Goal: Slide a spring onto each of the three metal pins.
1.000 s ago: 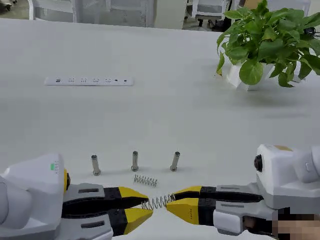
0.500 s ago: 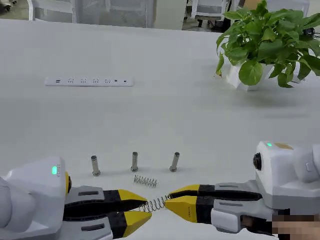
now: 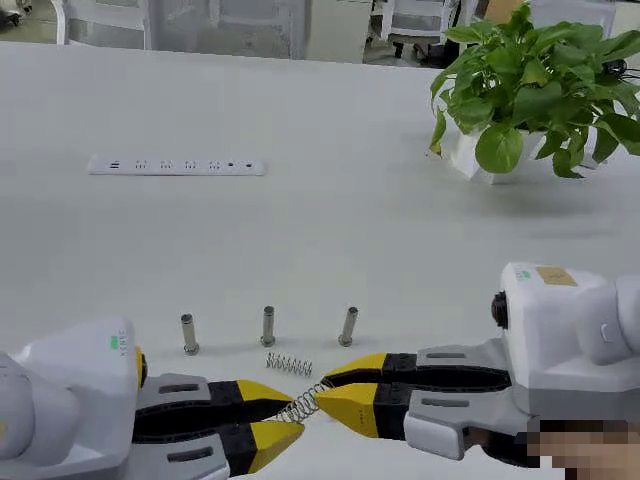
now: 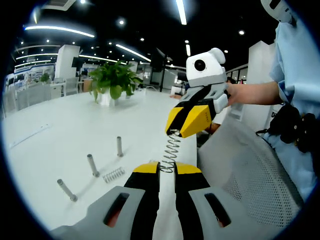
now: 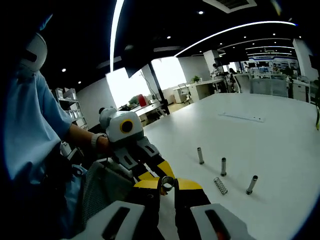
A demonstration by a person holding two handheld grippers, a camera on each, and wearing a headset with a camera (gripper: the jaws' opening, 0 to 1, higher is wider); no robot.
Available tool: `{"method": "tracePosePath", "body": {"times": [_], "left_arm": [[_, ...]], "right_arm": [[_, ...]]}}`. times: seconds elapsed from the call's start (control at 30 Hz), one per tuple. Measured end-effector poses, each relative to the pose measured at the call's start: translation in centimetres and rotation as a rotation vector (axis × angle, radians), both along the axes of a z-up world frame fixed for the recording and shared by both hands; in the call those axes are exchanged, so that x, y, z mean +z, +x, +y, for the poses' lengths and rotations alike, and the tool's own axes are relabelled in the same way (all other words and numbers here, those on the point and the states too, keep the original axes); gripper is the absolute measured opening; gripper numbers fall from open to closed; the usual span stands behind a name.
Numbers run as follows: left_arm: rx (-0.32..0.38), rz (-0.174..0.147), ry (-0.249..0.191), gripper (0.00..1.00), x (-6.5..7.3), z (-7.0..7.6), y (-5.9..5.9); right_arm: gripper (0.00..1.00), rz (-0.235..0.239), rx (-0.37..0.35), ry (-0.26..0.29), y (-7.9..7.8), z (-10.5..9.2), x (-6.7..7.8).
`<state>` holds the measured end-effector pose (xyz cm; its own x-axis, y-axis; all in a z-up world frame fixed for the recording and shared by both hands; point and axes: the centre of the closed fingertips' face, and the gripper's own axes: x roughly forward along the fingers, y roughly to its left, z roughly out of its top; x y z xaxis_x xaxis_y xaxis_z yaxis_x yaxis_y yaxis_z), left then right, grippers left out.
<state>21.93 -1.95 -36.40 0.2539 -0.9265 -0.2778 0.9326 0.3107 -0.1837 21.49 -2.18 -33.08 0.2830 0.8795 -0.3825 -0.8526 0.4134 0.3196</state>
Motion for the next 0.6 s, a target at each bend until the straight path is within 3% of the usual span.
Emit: {"method": "tracePosePath", "body": {"times": [0.6], "left_arm": [[-0.012, 0.009, -0.02, 0.06, 0.5, -0.9, 0.0]], "right_arm": [[0.06, -0.084, 0.043, -0.047, 0.3, 1.0, 1.0]]}}
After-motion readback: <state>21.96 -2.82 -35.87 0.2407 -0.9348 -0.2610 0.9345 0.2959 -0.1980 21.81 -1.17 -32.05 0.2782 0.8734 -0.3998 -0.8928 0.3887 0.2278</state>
